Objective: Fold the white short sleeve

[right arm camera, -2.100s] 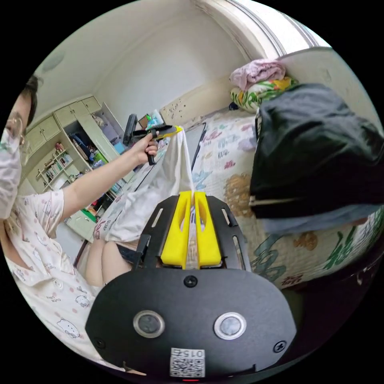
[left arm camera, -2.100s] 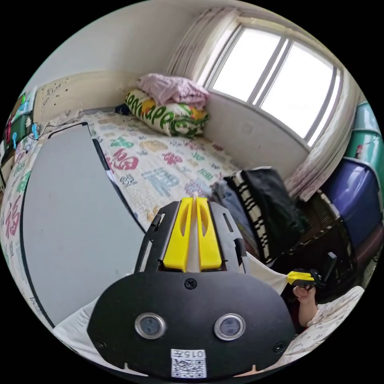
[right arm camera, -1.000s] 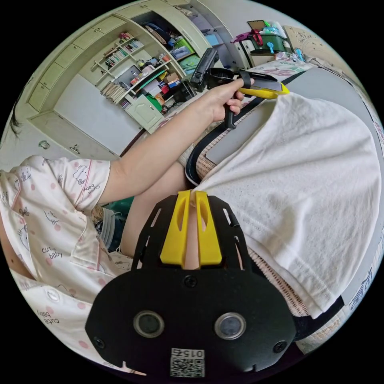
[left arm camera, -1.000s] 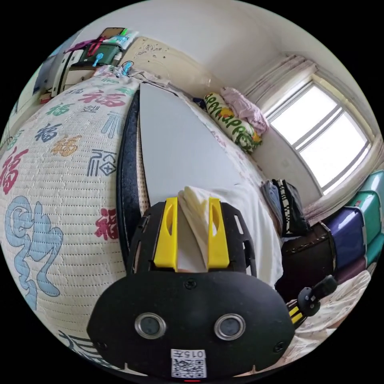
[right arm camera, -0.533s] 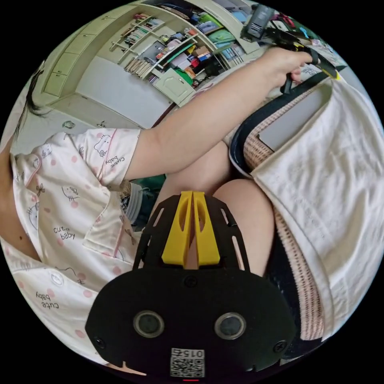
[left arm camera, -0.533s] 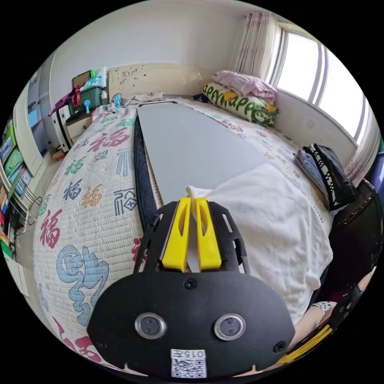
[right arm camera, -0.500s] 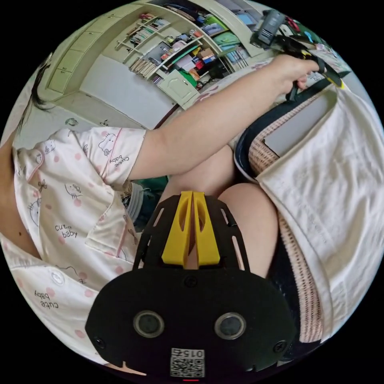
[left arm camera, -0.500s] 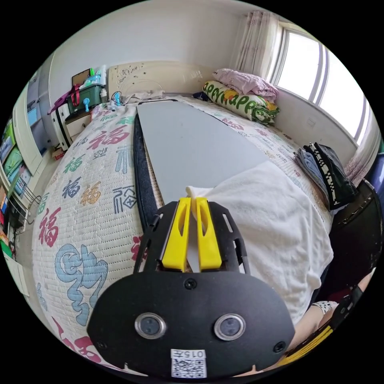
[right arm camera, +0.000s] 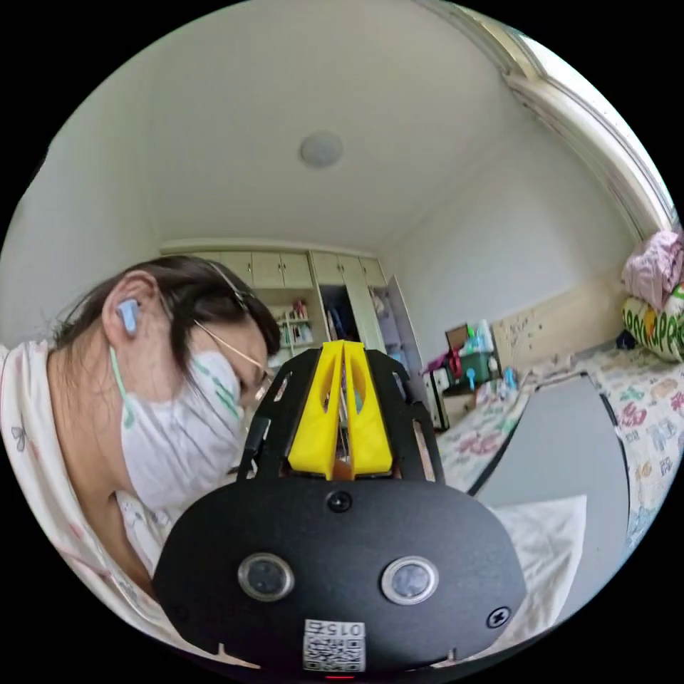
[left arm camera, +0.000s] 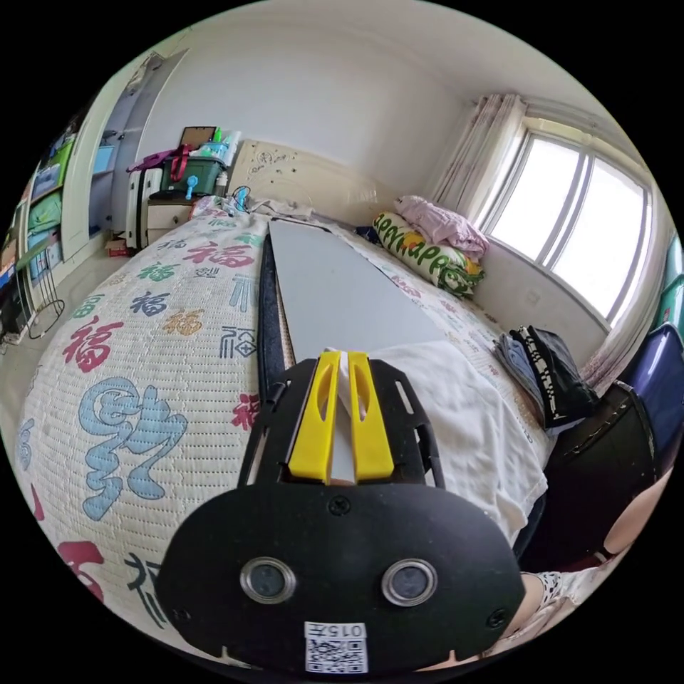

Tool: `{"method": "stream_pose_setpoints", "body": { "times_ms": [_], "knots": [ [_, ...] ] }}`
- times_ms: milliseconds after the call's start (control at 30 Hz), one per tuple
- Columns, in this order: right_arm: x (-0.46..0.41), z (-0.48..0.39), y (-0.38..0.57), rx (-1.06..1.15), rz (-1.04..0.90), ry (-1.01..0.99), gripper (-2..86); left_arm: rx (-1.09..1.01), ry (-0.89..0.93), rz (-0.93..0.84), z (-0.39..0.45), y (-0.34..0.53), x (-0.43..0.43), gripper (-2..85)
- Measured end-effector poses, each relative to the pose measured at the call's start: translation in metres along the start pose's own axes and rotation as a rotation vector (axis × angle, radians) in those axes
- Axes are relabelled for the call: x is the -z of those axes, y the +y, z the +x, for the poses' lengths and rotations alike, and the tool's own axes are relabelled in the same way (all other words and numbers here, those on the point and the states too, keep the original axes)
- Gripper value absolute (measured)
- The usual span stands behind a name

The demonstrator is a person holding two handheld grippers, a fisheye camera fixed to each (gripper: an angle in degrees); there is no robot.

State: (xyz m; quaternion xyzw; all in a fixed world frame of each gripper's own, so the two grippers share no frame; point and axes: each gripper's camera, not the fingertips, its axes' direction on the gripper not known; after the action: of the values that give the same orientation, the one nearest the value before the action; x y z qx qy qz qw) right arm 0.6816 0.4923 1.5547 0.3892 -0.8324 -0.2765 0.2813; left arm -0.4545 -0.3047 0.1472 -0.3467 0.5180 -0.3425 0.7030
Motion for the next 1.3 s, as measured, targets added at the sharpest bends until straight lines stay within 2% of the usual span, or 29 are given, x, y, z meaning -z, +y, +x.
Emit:
{"method": "stream_pose_setpoints", "body": {
  "times_ms": [67, 167, 400, 633, 700, 767, 867, 1067, 1300],
  "knots": [
    [0.028, -0.036, -0.007, 0.076, 0.148, -0.031, -0.6, -0.004, -0.016, 0.0, 0.01, 0.007, -0.002, 0.5],
    [0.055, -0.056, -0.008, 0.091, 0.244, -0.007, -0.6, -0.027, 0.011, -0.01, 0.027, 0.018, -0.01, 0.4],
    [0.105, -0.059, -0.01, 0.039, 0.304, -0.13, -0.6, -0.065, -0.015, -0.039, 0.049, 0.034, -0.034, 0.4],
    [0.142, -0.065, -0.009, 0.131, 0.284, -0.192, -0.6, -0.045, 0.024, -0.006, 0.053, 0.043, -0.04, 0.7],
    [0.152, -0.066, -0.006, 0.192, 0.264, -0.156, -0.6, -0.064, 0.031, 0.002, 0.058, 0.045, -0.04, 0.9],
    [0.167, -0.059, 0.008, 0.252, 0.275, 0.01, -0.5, -0.089, 0.034, 0.005, 0.064, 0.048, -0.04, 1.2],
    [0.184, -0.025, 0.026, 0.215, 0.23, 0.191, -0.5, -0.132, 0.026, 0.004, 0.073, 0.053, -0.042, 1.7],
    [0.215, 0.072, 0.028, -0.066, 0.111, 0.18, -0.5, -0.161, 0.005, -0.012, 0.079, 0.065, -0.053, 2.8],
    [0.219, 0.107, 0.034, -0.006, 0.05, 0.249, -0.5, -0.212, 0.018, -0.038, 0.09, 0.08, -0.072, 4.3]
  ]
}}
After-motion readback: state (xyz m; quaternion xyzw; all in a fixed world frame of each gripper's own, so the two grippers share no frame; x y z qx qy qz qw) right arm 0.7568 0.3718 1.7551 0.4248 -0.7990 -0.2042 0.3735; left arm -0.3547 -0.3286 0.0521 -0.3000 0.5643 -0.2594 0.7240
